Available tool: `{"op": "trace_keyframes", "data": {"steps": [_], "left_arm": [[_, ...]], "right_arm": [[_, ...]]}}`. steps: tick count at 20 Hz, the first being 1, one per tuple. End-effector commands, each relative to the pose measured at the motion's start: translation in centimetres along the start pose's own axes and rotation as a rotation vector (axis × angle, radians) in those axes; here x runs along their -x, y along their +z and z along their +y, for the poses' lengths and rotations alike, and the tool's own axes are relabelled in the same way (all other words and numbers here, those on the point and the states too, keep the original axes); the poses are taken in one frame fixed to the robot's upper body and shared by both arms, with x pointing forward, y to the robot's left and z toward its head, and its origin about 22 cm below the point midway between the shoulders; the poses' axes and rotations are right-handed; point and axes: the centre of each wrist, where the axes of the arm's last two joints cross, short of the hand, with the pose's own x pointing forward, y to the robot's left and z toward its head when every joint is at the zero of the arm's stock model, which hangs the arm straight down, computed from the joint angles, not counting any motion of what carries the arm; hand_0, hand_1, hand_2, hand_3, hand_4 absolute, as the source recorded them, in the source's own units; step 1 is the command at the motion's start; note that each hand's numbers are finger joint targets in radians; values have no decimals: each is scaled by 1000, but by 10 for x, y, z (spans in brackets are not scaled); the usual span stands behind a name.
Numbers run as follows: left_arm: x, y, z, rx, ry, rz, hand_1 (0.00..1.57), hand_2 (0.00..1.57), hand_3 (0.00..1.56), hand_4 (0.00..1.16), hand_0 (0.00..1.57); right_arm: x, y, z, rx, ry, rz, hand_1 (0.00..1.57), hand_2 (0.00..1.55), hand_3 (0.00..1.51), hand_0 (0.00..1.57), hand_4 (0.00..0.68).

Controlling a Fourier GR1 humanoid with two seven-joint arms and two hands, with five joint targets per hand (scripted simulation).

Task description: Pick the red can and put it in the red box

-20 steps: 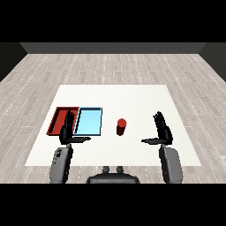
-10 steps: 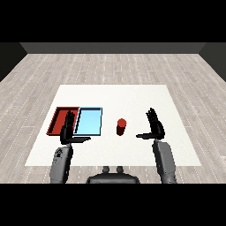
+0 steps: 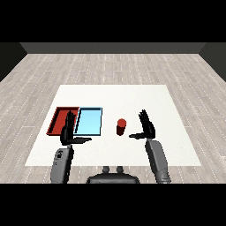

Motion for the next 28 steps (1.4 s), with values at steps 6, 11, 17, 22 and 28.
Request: {"op": "trace_keyframes", "data": {"steps": [6,11,17,22,28], "left_arm": [[-14,-11,-6,-19,31,8,0,0,0,0,0],[6,-9,15,-5,38,-7,0,0,0,0,0],[-3,-11,8,8,45,5,0,0,0,0,0],[5,17,9,12,39,-16,0,0,0,0,0],[6,-14,-5,10,30,-1,0,0,0,0,0]], "right_arm": [[30,-10,15,-6,-30,6,0,0,0,0,0],[31,-2,35,-14,-53,18,0,0,0,0,0],[49,2,43,-13,-45,31,0,0,0,0,0],[43,-30,49,16,-67,46,0,0,0,0,0],[62,-19,61,-4,-58,50,0,0,0,0,0]]}}
